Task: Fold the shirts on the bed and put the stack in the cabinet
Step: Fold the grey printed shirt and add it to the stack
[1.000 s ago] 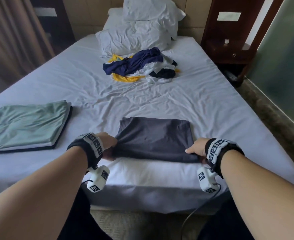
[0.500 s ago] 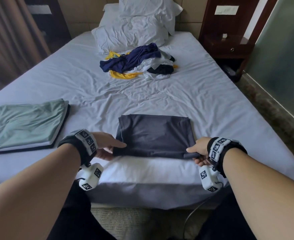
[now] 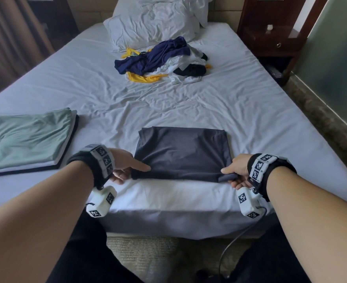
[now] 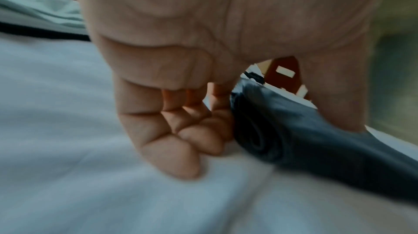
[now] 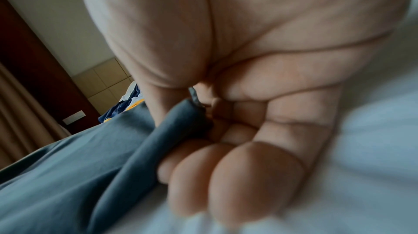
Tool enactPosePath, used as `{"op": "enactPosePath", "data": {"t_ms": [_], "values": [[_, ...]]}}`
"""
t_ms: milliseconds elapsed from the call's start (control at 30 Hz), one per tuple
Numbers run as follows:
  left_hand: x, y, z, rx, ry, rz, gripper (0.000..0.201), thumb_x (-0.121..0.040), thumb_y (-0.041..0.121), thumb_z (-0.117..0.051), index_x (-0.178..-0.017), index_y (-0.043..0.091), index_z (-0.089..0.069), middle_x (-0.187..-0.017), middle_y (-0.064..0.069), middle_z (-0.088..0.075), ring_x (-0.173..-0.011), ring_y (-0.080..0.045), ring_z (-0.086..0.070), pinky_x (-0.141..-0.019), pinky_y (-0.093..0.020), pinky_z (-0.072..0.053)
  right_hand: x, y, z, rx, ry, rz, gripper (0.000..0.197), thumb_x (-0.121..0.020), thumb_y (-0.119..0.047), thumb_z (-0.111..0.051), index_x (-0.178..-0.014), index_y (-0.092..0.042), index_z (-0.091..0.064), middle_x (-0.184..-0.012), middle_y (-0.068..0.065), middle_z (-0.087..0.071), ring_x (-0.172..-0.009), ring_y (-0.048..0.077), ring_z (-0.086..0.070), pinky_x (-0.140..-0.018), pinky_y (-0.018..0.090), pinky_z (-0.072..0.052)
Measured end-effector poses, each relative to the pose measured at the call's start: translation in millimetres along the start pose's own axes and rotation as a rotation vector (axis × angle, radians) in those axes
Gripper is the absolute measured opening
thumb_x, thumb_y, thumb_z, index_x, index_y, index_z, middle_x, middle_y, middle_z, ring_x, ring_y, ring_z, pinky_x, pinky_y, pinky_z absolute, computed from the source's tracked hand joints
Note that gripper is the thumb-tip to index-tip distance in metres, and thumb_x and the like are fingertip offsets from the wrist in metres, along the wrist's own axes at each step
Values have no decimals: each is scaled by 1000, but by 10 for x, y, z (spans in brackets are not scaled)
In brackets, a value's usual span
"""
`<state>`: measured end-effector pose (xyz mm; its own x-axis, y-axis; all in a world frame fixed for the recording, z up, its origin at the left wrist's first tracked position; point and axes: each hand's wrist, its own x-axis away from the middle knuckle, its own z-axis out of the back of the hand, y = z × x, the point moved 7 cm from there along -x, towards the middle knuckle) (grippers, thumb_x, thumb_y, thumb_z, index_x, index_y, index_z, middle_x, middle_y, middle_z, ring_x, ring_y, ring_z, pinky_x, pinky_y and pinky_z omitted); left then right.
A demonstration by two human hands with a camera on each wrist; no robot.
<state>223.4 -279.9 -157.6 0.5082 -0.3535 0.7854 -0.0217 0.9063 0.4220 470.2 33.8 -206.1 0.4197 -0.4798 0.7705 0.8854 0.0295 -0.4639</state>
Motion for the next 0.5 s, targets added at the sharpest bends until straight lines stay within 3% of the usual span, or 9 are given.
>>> {"op": "enactPosePath", "data": {"t_ms": [133,233,300,367,433,500], "values": [[-30,62,-54,-153,69,-58,41,-77,3,-80,-115,3,-65,-81,-14,-63,-66,-23,-59,-71,-37,-61,17,0,-31,-24,-4,7,29,-100,-23,-63,-91,3,-58,-58,14,-59,-43,21,-56,-39,27,-49],[-11,24,-9,-205,58,-55,40,-80,-16,-61,-117,1,-63,-90,-20,-70,-71,-28,-72,-78,-39,-63,0,31,-31,-11,-3,3,32,-99,-30,-64,-91,0,-59,-62,14,-62,-49,21,-57,-43,27,-48],[-9,-7,43,-259,83,-68,40,-78,-14,-57,-114,0,-64,-102,-24,-75,-80,-31,-77,-88,-43,-61,-20,44,-34,-2,-10,5,33,-98,-34,-65,-93,-1,-60,-65,15,-63,-54,23,-57,-49,30,-47],[-24,-6,47,-264,73,-74,33,-75,-8,-62,-107,-2,-63,-91,-19,-75,-77,-30,-75,-93,-44,-59,-30,45,-38,-9,-10,12,33,-97,-34,-65,-93,-1,-60,-65,15,-63,-54,23,-57,-50,31,-46],[-7,30,-21,-212,13,-70,25,-78,-1,-76,-99,4,-63,-73,-8,-63,-68,-22,-62,-87,-38,-59,-33,49,-37,-10,-6,15,34,-97,-33,-65,-93,-1,-60,-66,16,-63,-54,24,-56,-51,31,-45],[23,58,-95,-191,-42,-60,33,-76,18,-89,-96,12,-63,-69,-2,-53,-67,-16,-51,-76,-31,-57,-33,58,-34,-5,-6,12,34,-97,-34,-65,-93,0,-60,-66,16,-63,-54,24,-56,-50,31,-45]]}}
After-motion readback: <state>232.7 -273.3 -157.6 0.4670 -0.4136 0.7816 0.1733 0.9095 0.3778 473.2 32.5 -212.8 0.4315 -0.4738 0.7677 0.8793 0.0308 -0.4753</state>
